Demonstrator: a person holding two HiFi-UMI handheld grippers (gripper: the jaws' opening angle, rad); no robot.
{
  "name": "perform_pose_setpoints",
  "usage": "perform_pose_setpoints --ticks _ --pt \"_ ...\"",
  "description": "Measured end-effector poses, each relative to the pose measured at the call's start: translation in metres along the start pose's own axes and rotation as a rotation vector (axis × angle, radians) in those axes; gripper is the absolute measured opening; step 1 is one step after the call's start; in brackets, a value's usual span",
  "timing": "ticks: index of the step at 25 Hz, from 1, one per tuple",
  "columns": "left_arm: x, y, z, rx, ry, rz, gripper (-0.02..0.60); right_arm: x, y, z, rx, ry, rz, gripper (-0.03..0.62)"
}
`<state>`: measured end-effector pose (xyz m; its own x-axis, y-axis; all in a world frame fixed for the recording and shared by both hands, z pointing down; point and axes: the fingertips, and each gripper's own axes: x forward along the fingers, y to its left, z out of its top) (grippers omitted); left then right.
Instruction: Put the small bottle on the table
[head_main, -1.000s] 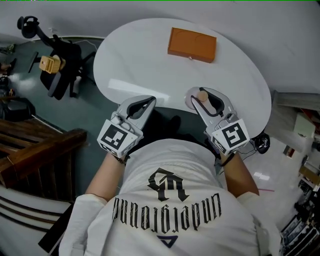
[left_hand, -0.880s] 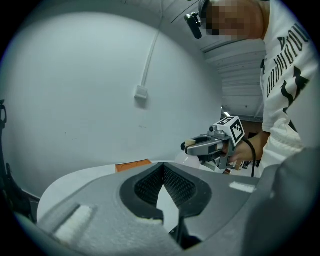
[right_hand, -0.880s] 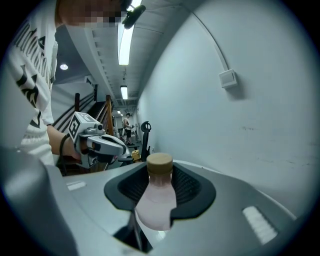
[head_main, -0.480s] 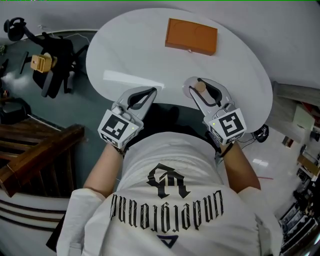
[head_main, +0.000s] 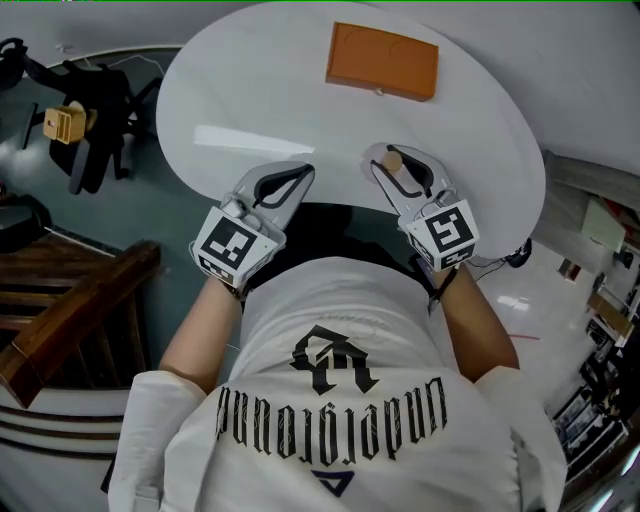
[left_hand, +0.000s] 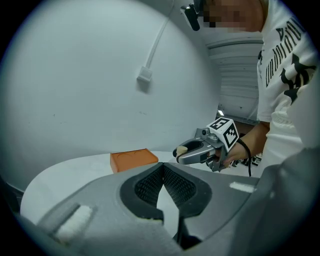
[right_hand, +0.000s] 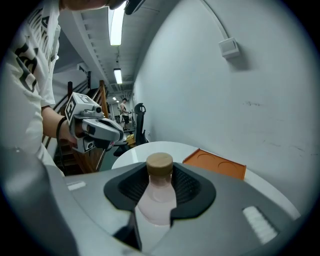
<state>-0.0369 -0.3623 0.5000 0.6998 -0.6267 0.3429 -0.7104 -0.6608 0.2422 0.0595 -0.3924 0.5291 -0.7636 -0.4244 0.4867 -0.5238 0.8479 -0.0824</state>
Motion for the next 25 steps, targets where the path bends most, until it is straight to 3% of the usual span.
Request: perform_pose_setpoints --ticks 17,25 --pt "0.017 0.027 -0.027 -0.031 0.048 -0.004 0.008 0.063 -0.020 -0.076 0.000 0.155 0.018 0.139" --pt "0.031 0.031 -0.048 -0.016 0.103 -0.044 0.008 0.087 -0.025 -0.107 -0.013 0.233 0.019 0.140"
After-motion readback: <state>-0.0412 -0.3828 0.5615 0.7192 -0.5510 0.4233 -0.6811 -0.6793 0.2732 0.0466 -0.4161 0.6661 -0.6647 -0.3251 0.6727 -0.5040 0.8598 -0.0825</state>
